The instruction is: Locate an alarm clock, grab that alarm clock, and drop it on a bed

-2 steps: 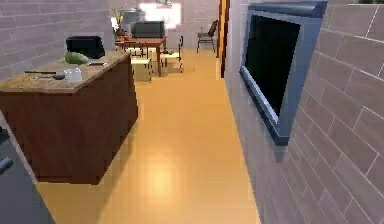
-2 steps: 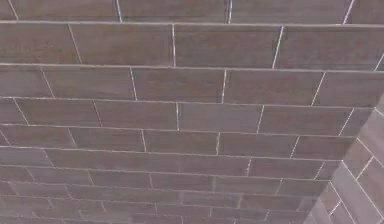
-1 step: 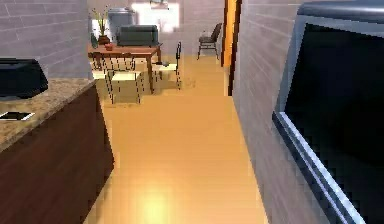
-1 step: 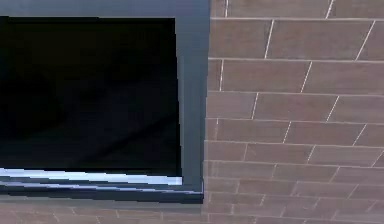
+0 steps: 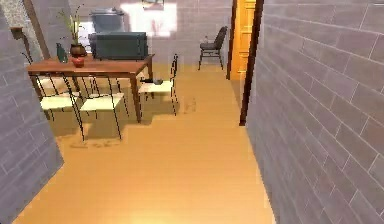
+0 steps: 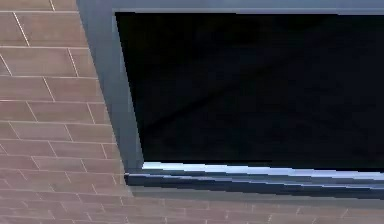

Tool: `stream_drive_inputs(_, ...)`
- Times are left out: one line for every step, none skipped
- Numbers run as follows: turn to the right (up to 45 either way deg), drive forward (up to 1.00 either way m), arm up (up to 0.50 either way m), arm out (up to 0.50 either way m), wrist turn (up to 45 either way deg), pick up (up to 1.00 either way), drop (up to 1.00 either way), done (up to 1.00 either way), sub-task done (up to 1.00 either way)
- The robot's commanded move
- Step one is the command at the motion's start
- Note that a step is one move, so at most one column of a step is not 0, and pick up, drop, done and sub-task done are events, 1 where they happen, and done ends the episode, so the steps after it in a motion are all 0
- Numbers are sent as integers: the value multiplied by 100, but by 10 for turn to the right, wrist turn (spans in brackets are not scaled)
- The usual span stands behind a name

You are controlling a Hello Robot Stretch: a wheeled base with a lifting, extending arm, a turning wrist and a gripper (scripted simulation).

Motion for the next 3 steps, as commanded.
stream_drive_inputs(0, 100, 0, 0, 0, 0, 0, 0, 0)
stream_drive_inputs(30, 0, 0, 0, 0, 0, 0, 0, 0)
stream_drive_inputs(0, 100, 0, 0, 0, 0, 0, 0, 0)
